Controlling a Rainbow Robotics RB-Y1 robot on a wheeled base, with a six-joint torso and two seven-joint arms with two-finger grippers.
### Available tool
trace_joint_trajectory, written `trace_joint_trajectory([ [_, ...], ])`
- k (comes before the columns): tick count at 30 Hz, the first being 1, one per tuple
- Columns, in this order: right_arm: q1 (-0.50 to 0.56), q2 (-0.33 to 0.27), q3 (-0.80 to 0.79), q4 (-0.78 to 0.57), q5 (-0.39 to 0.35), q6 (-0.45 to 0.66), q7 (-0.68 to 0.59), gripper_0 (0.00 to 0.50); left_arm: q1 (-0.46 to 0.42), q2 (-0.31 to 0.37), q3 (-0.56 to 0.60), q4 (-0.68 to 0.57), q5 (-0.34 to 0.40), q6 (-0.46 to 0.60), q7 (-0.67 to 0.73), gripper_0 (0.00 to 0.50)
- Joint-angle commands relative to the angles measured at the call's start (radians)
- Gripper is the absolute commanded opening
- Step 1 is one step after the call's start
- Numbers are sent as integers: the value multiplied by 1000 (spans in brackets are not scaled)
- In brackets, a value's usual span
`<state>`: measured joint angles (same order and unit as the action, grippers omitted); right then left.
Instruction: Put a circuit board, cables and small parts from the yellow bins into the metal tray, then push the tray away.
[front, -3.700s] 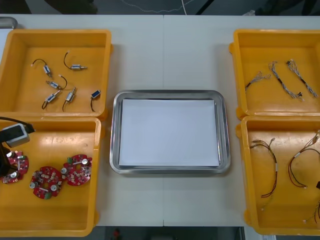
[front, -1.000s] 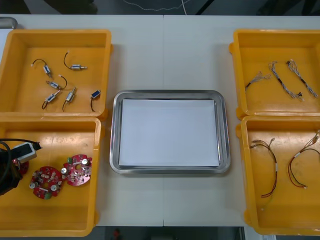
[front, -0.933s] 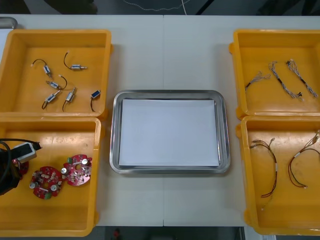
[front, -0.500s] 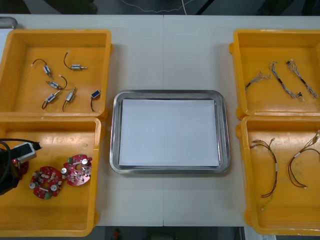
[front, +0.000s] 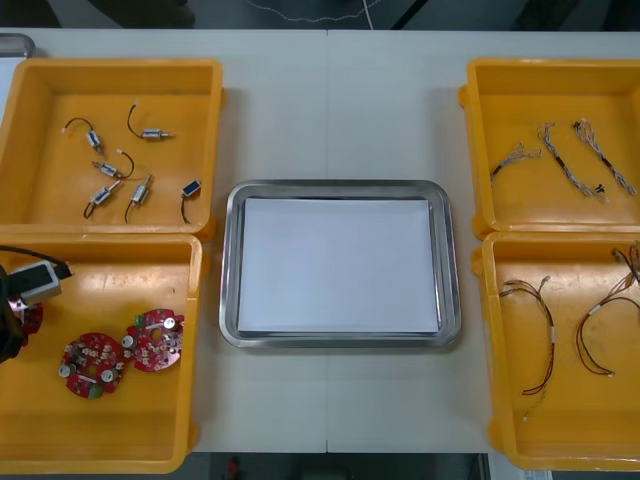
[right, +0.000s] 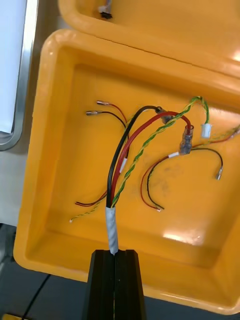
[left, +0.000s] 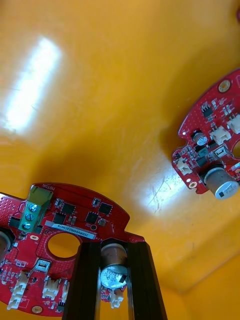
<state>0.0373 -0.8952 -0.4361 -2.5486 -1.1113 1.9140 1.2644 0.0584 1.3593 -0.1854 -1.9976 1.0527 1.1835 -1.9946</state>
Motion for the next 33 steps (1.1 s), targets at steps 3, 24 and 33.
trace_joint_trajectory([
  [3, -99, -74, 100, -27, -8, 6, 43, 0, -6, -43, 119, -104, 7, 128, -16, 0],
  [24, -181, -93, 168, -12, -13, 6, 113, 0, -405, -241, 0, -316, 6, 525, 436, 0],
  [33, -178, -91, 168, -10, -8, 6, 113, 0, -641, -379, -170, -305, -22, 614, 640, 0],
])
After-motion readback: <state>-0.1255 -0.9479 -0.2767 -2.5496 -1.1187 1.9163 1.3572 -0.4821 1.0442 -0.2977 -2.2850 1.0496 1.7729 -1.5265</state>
